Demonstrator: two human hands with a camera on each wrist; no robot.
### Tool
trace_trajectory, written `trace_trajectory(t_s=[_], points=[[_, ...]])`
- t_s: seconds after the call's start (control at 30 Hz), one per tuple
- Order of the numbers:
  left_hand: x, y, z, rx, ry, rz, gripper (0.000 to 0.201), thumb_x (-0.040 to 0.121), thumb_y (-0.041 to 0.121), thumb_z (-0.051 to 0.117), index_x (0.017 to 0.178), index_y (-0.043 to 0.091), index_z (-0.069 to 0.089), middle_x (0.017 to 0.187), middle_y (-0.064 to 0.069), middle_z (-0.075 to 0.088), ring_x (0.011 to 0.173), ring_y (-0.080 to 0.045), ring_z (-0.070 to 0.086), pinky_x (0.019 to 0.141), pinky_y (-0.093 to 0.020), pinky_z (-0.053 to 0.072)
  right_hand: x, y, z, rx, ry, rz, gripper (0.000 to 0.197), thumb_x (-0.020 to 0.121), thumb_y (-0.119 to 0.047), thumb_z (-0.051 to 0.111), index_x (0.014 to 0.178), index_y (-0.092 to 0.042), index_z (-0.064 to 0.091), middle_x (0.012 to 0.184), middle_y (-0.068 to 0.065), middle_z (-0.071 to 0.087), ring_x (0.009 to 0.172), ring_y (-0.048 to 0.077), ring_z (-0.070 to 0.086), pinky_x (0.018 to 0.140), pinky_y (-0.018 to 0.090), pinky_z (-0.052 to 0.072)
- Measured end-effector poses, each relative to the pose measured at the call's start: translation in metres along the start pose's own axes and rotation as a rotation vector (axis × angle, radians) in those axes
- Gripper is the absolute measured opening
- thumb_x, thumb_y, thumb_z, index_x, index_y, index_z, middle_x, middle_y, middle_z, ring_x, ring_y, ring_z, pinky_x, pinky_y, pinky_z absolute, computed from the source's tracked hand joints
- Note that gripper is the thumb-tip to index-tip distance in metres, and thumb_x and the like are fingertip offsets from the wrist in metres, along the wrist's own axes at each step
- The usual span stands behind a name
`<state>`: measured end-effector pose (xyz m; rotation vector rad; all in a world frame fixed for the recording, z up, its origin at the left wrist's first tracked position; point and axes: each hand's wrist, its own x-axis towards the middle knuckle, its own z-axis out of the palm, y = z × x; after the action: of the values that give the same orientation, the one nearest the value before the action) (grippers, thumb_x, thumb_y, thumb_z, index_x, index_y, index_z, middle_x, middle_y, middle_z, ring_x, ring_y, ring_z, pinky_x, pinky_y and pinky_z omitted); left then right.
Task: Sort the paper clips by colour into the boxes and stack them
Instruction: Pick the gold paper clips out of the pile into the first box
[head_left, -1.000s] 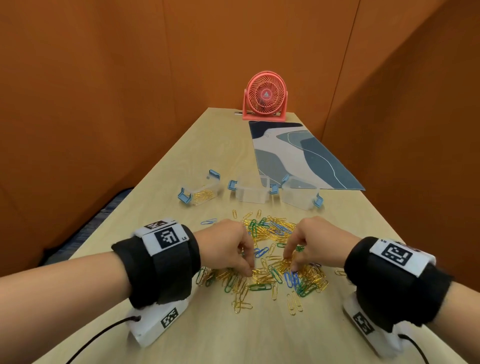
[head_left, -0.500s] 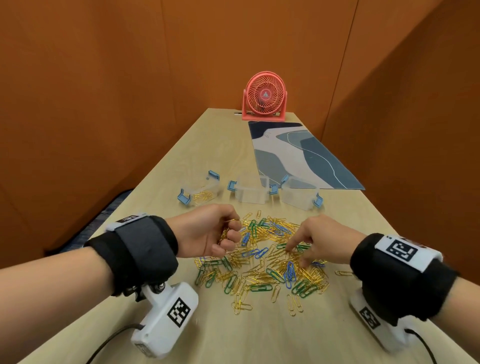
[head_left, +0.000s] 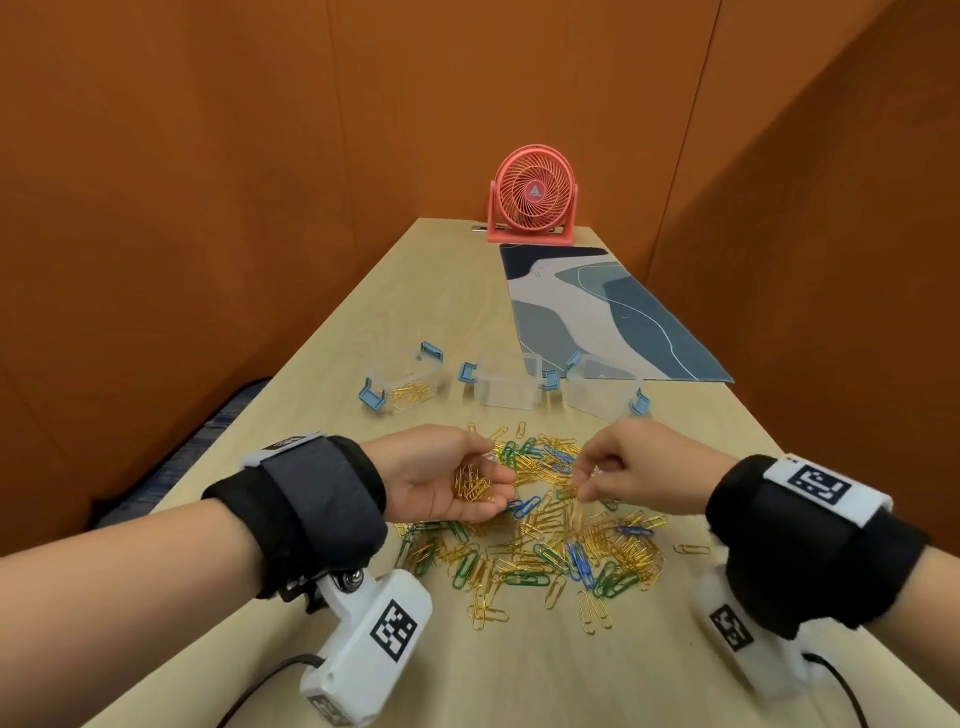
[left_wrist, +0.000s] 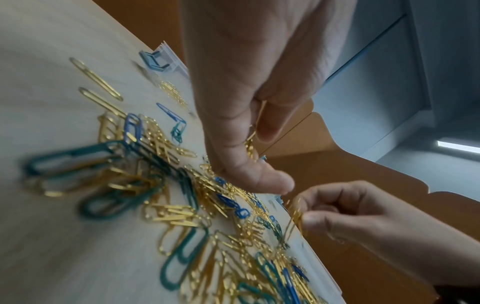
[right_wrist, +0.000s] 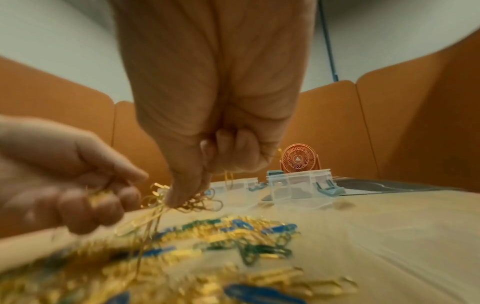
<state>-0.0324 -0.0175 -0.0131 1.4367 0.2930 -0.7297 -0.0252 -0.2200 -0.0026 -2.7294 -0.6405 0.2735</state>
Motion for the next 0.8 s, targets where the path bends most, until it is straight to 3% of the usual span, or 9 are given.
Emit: trace_trajectory(t_s=[0.13,0.3,0.37,0.43,0.5,0.57,0.63,0.7,0.8], points=[[0.003,0.0,0.008,-0.036,-0.038,-0.023,0.043,0.103,0.027,0.03,0.096,-0.006,0.057,0.084,-0.02,0.061,0.07,-0.024,0.062,0.055,-0.027,0.058,0.003,-0.009,-0.011,0.231,0.054,-0.035,0.007,0.083,-0.029,0.067,0.078,-0.029,0.064,0.05,-0.008,0.033,0.044,0.004,0.033,0.048,0.011,0.031],[0.008,-0.003,0.017,-0.15,-0.144,-0.023,0.048,0.101,0.037,0.029,0.106,-0.002,0.056,0.09,-0.019,0.062,0.08,-0.031,0.065,0.061,-0.033,0.059,0.005,-0.025,-0.007,0.39,0.07,-0.1,0.004,0.086,-0.026,0.065,0.082,-0.026,0.064,0.052,-0.009,0.033,0.044,0.001,0.033,0.048,0.008,0.03],[0.008,-0.004,0.02,-0.199,-0.181,0.029,0.038,0.101,0.032,0.032,0.107,0.004,0.057,0.09,-0.018,0.062,0.08,-0.034,0.065,0.062,-0.036,0.059,0.007,-0.032,-0.003,0.486,0.071,-0.123,0.007,0.087,-0.026,0.062,0.092,-0.021,0.064,0.057,-0.009,0.047,0.051,-0.002,0.044,0.055,0.008,0.037],[0.008,-0.004,0.022,-0.22,-0.194,0.063,0.03,0.101,0.026,0.034,0.105,0.007,0.057,0.09,-0.017,0.062,0.079,-0.033,0.064,0.062,-0.035,0.058,0.009,-0.036,-0.002,0.597,0.058,-0.14,0.015,0.09,-0.022,0.058,0.104,-0.019,0.063,0.084,-0.002,0.067,0.076,0.004,0.061,0.072,0.016,0.05],[0.009,-0.002,0.021,-0.221,-0.162,0.066,0.029,0.1,0.026,0.035,0.095,0.006,0.057,0.084,-0.015,0.062,0.069,-0.027,0.063,0.055,-0.028,0.057,0.008,-0.038,-0.005,0.618,0.045,-0.154,0.022,0.093,-0.019,0.052,0.112,-0.02,0.063,0.108,-0.004,0.068,0.1,0.006,0.062,0.09,0.023,0.049],[0.01,0.004,0.013,-0.174,-0.117,0.032,0.037,0.1,0.03,0.036,0.081,0.006,0.057,0.068,-0.009,0.059,0.049,-0.015,0.057,0.04,-0.016,0.048,0.005,-0.037,-0.01,0.614,0.014,-0.191,0.028,0.095,-0.013,0.048,0.118,-0.023,0.061,0.117,-0.008,0.065,0.109,0.002,0.059,0.097,0.02,0.044],[0.011,0.013,0.0,-0.09,-0.11,0.002,0.036,0.099,0.028,0.038,0.073,0.009,0.055,0.059,-0.003,0.054,0.039,-0.008,0.048,0.032,-0.013,0.038,0.0,-0.032,-0.015,0.583,0.014,-0.223,0.032,0.096,-0.011,0.047,0.118,-0.032,0.057,0.122,-0.012,0.062,0.11,-0.002,0.058,0.099,0.017,0.043],[0.013,0.026,-0.015,0.019,-0.068,0.019,0.032,0.098,0.023,0.041,0.071,0.011,0.054,0.058,0.001,0.05,0.038,-0.005,0.044,0.032,-0.012,0.034,-0.004,-0.025,-0.018,0.53,0.046,-0.207,0.035,0.095,-0.013,0.05,0.115,-0.041,0.055,0.122,-0.017,0.06,0.108,0.001,0.06,0.097,0.021,0.046],[0.017,0.053,-0.037,0.076,0.147,0.11,0.031,0.1,0.021,0.038,0.077,0.008,0.055,0.064,-0.001,0.049,0.045,-0.008,0.045,0.036,-0.013,0.038,-0.005,-0.017,-0.016,0.411,0.086,-0.113,0.029,0.091,-0.019,0.056,0.112,-0.038,0.06,0.116,-0.017,0.063,0.099,0.01,0.064,0.093,0.024,0.048]])
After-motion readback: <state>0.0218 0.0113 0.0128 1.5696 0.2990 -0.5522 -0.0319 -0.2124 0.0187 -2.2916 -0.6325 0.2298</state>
